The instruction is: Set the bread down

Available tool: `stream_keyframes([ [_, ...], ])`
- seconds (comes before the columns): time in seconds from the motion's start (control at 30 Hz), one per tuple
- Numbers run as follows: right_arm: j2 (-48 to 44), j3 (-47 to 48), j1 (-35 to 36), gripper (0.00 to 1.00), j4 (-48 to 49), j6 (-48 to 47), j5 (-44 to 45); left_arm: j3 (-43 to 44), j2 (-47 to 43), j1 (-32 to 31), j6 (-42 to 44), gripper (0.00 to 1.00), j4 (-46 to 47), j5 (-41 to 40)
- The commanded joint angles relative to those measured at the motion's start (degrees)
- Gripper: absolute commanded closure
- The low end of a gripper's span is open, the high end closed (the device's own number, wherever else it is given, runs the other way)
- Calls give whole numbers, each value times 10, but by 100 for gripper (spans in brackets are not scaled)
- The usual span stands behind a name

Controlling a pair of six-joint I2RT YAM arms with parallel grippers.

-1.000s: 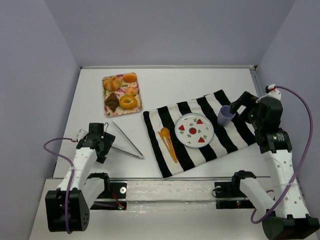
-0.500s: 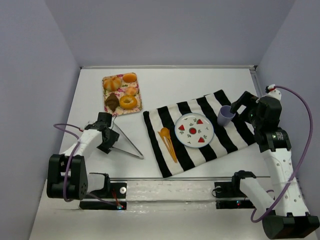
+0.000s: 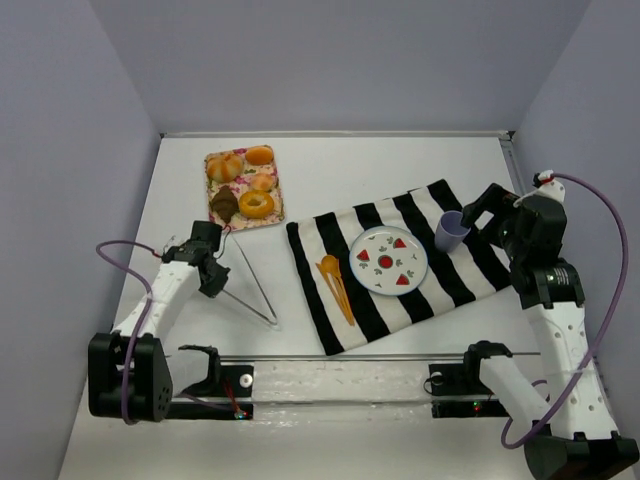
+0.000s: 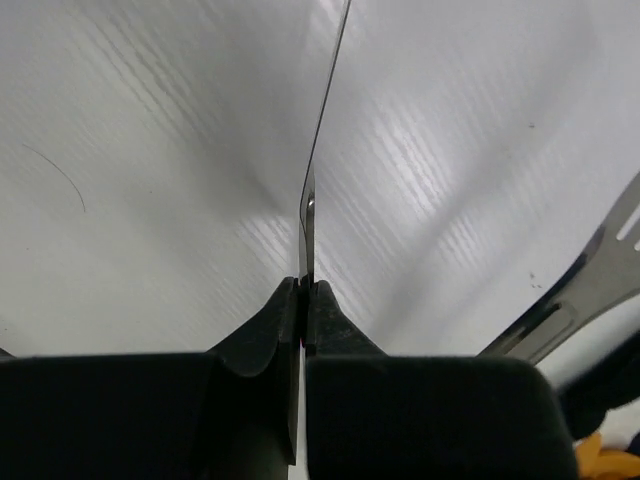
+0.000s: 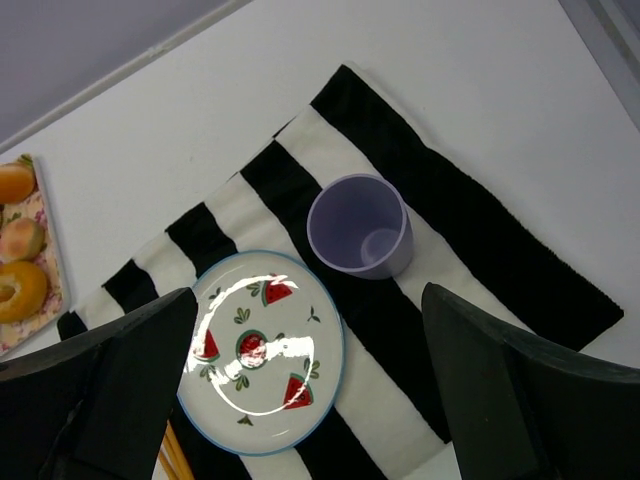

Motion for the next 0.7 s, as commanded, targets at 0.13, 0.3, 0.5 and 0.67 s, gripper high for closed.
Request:
stream_keyframes([
  [0.13,-31,4,-2,0,43,-60,-195,49,-184,-28,110,94,40,65],
  [0.3,2,1,-2,0,106,-91,-483,19,-312,-69,148,94,271,169],
  [0.5,26,-17,175,0,235,-119,-578,-47,-303,-122,140,94,636,340],
  [0.67,97,-6,300,0,290,-190,-649,3,-208,-173,176,94,792,457],
])
